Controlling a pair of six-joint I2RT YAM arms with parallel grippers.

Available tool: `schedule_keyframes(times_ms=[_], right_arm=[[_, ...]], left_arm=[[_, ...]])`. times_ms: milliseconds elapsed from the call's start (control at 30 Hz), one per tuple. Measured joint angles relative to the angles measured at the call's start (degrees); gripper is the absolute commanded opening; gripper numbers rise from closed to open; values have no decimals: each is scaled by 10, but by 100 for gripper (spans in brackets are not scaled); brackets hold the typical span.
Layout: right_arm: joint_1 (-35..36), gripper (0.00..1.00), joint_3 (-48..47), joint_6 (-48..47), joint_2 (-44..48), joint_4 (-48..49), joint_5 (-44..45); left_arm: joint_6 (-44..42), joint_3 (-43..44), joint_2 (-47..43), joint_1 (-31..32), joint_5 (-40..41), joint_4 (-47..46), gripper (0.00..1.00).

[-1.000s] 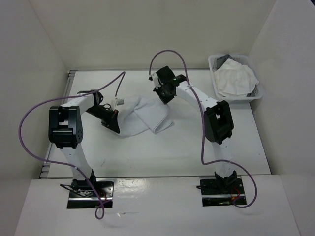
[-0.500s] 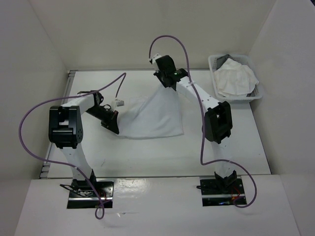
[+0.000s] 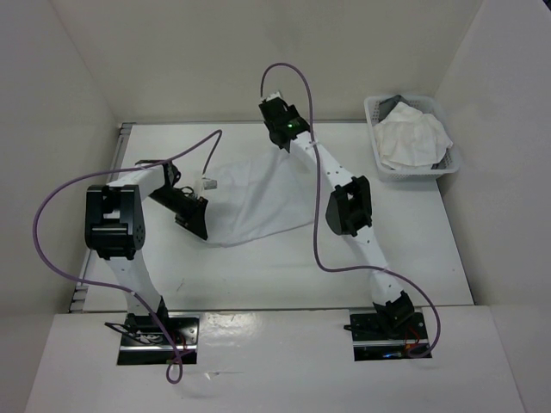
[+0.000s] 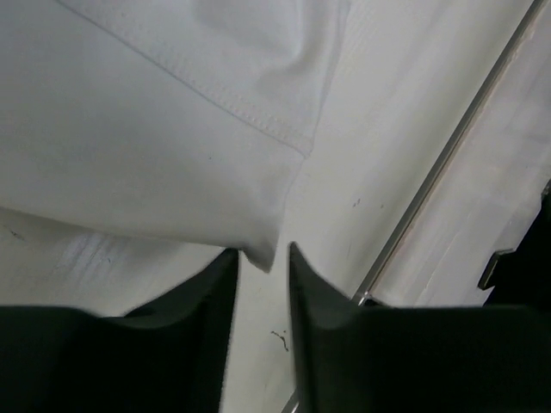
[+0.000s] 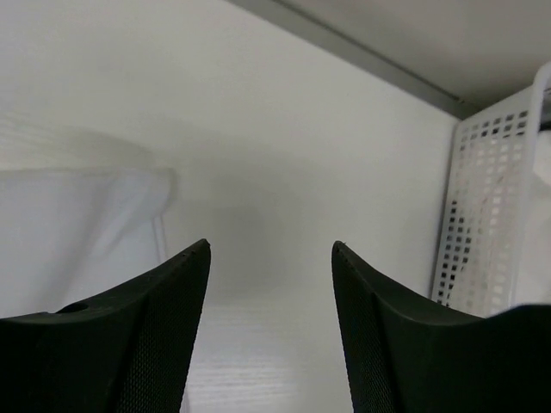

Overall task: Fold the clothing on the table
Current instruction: Flatten the skirt out

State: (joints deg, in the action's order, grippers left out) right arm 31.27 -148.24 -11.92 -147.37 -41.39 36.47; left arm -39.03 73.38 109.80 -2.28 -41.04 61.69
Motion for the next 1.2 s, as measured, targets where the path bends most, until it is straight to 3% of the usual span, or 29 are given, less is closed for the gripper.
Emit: schedule_keyframes(times_ms=[100,133,267,467,733,1200], right_arm=[[2,65,0,24,13,-57,-43],[3,65,3,28,21,-71,-73],[8,65,63,32,97,-93,-193],[17,66,281,15,254,-57,-278],[22,66,478,-6,279,-9,-314],[22,66,512,-14,271,27,-334]], left_arm=[[0,1,0,-6,4,4,53],[1,4,0,-12,5,5,61],[23,38,-4,-42,1,-9,74],[102,59,-35,-78,-23,-116,75],[198,82,1,-8,-16,-236,77],[290,121,64,3,30,-354,77]])
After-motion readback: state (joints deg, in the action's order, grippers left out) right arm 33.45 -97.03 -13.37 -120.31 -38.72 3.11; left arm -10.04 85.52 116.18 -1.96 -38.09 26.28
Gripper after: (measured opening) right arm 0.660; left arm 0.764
